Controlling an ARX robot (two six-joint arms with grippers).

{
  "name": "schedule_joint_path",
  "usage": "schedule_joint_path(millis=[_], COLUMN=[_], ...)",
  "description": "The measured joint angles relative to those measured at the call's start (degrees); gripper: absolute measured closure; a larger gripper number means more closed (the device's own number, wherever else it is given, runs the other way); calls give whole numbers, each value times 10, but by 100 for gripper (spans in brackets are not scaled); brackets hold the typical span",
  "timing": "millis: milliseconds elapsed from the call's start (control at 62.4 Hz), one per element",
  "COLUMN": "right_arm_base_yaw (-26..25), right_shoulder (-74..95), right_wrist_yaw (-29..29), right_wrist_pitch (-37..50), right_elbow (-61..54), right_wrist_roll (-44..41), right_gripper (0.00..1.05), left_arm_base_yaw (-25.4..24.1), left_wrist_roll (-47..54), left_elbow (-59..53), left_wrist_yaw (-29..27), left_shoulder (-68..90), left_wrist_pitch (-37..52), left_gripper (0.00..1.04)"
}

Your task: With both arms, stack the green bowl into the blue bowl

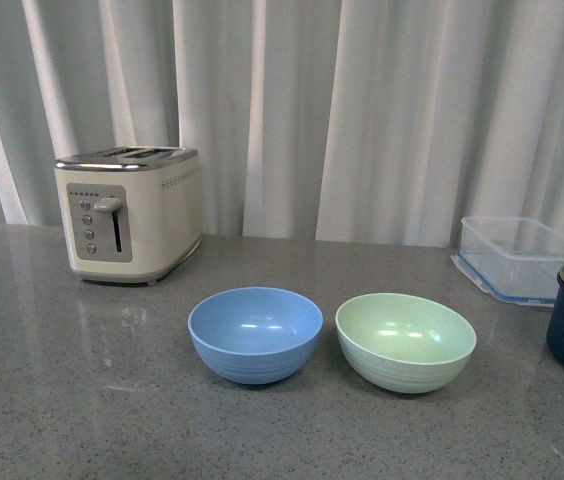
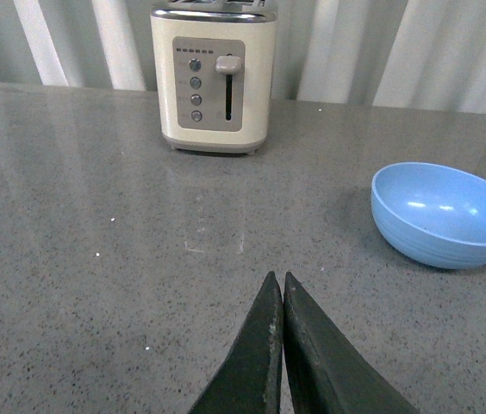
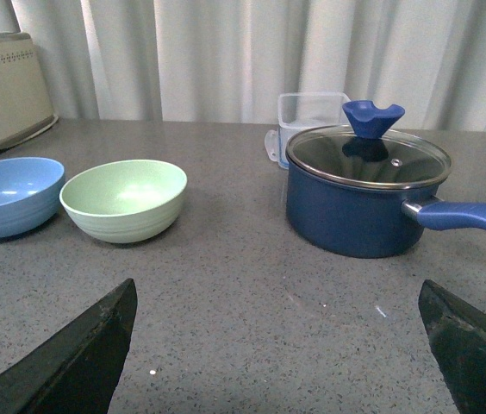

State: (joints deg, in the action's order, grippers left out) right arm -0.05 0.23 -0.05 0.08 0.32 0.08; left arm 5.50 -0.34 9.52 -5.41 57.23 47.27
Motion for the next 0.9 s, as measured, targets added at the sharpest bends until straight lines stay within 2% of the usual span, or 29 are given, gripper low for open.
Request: schedule_joint_path(millis=[96,144,256,352,416,897], right_arm_base_yaw=[0,0,0,0,0,0], right_shoulder=[0,0,0,0,0,0], right_wrist_yaw=[0,0,0,0,0,0], right_wrist_pitch=[0,0,0,0,0,0], right_elbow=[0,0,0,0,0,0], right_wrist_roll=[0,0,0,0,0,0], right_gripper=[10,10,10,10,10,10], left_arm_base_yaw=[-10,-31,-53,-54,-54,-54], left_wrist_roll=[0,1,0,1,1,1], left_elbow=[-20,-28,-46,-58,-78,-83], left_wrist_yaw=[12,46,50,53,54,53], left_shoulder=[-36,-55,-100,-136,-143,-326], left_wrist_pitch=[-17,-28,-55,-79,-58,-226], left_gripper=[101,101,101,101,101,101])
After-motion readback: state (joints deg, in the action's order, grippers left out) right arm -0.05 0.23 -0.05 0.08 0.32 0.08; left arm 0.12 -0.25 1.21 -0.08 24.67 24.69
